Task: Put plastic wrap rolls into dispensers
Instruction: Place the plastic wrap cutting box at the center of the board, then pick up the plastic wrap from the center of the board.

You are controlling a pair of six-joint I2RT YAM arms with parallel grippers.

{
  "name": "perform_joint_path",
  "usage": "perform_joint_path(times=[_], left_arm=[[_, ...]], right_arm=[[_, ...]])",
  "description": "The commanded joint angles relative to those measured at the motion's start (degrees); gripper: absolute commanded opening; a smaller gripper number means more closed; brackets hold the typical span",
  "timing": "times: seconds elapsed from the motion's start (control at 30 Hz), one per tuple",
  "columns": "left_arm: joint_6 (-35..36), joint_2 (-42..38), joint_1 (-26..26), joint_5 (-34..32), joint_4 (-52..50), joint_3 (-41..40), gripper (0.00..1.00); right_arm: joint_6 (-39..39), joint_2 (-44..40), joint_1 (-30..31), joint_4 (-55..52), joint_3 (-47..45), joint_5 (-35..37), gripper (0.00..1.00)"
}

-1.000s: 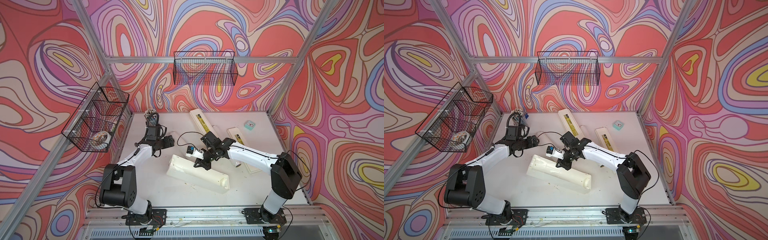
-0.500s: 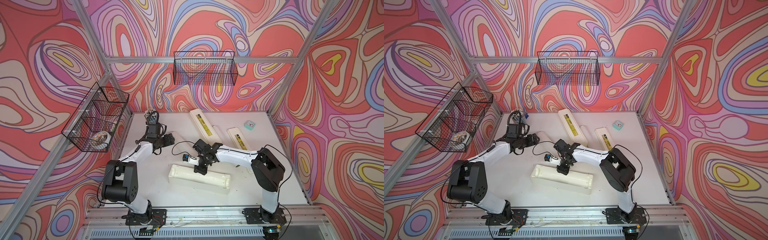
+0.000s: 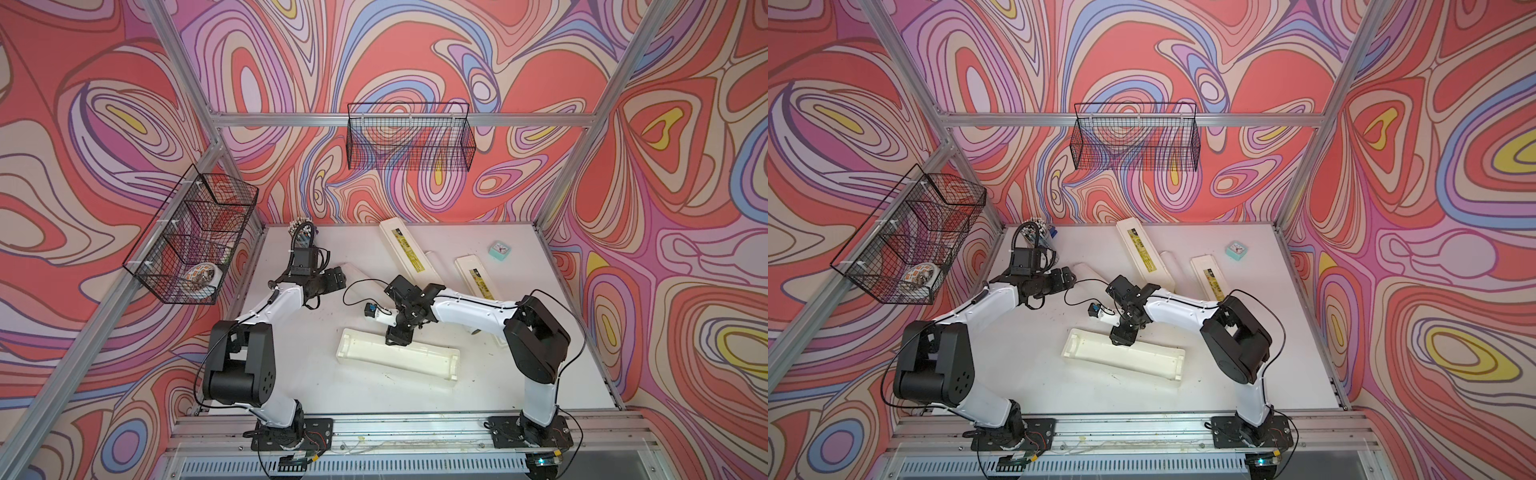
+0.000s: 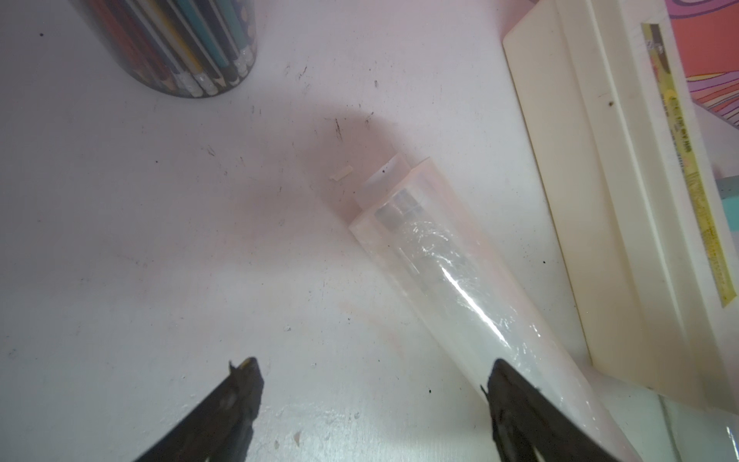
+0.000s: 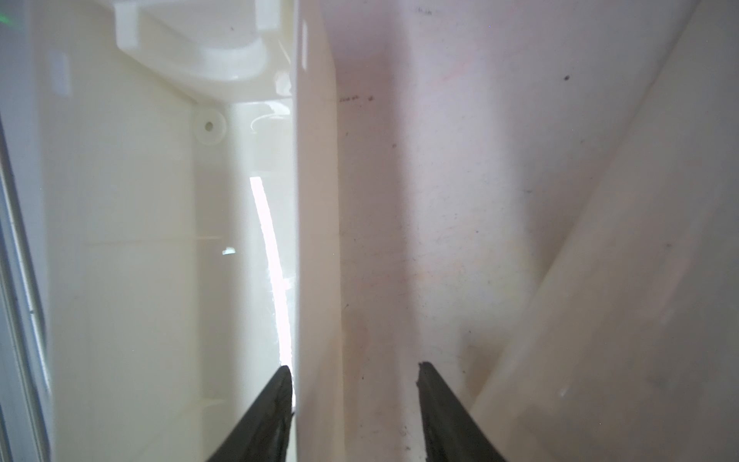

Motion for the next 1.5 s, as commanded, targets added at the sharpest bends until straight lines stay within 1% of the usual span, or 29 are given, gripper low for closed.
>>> perform_joint_path(times=[0.0, 0.07, 0.17, 0.27, 0.33, 0.43, 0.5, 0.57, 0.63, 0.73, 0.93, 1.13, 1.2, 1.23, 1.33, 1.37, 1.47], left_arm=[[1.34, -1.50, 0.74, -0.93, -1.92, 2.23, 0.90], [1.73, -1.62, 1.08, -0.98, -2.33, 2.66, 0.90], [1.59, -2.30, 2.18, -1.19, -2.42, 2.92, 0.90], [1.26, -3.07, 3.15, -1.28, -2.33, 2.65, 0.90], [1.18, -3.69, 3.47, -1.21, -2.38, 2.23, 0.91], [1.14, -4.59, 3.57, -0.97, -2.38, 1.20, 0.91], [1.28, -5.28, 3.73, -1.02, -2.45, 0.41, 0.91], [1.43, -6.12, 3.93, -1.20, -2.47, -0.48, 0.91], [1.43, -7.06, 4.35, -1.38, -2.46, -1.44, 0.91], [1.63, -8.28, 4.81, -1.63, -2.47, -2.52, 0.92], [1.65, -8.83, 5.26, -1.79, -4.53, -2.24, 0.92], [1.57, -9.16, 5.27, -1.28, -5.36, -1.92, 0.92], [1.69, -9.52, 5.27, -1.33, -5.76, -2.10, 0.92], [1.70, -9.78, 5.26, -1.57, -5.81, -2.29, 0.92], [1.84, -10.57, 5.26, -1.55, -5.80, -2.71, 0.92], [1.87, -10.75, 5.26, -1.55, -5.82, -2.72, 0.92], [1.96, -11.10, 5.26, -1.53, -6.11, -2.54, 0.91]], right_arm=[[1.84, -4.89, -0.13, -0.12, 2.50, -3.07, 0.56], [3.24, -5.36, -0.30, 0.96, 3.55, -2.36, 0.58], [6.18, -2.76, -1.20, 1.83, 7.24, -1.35, 0.59], [10.34, 1.91, -2.23, 3.61, 12.11, 3.74, 0.63], [13.75, 5.61, -2.89, 5.00, 15.29, 9.13, 0.69], [16.42, 10.54, -4.13, 5.89, 19.56, 14.31, 0.73], [17.39, 13.75, -5.02, 5.81, 21.88, 15.24, 0.76], [18.00, 16.28, -5.78, 5.30, 24.26, 15.74, 0.77], [19.06, 18.47, -6.67, 5.37, 25.86, 17.75, 0.77], [19.29, 21.05, -7.38, 4.87, 27.84, 18.84, 0.78], [17.78, 29.48, -7.46, -2.72, 37.51, 17.33, 0.77], [18.02, 32.46, -7.73, -3.01, 39.44, 15.70, 0.76], [17.32, 33.11, -7.84, -3.83, 39.91, 15.34, 0.73], [17.15, 33.00, -7.83, -3.64, 39.75, 15.51, 0.68], [15.54, 31.42, -7.86, -2.86, 38.88, 15.04, 0.39], [14.92, 30.42, -7.97, -2.42, 38.61, 14.87, 0.33], [13.07, 26.91, -7.91, -1.35, 38.24, 14.69, 0.20]])
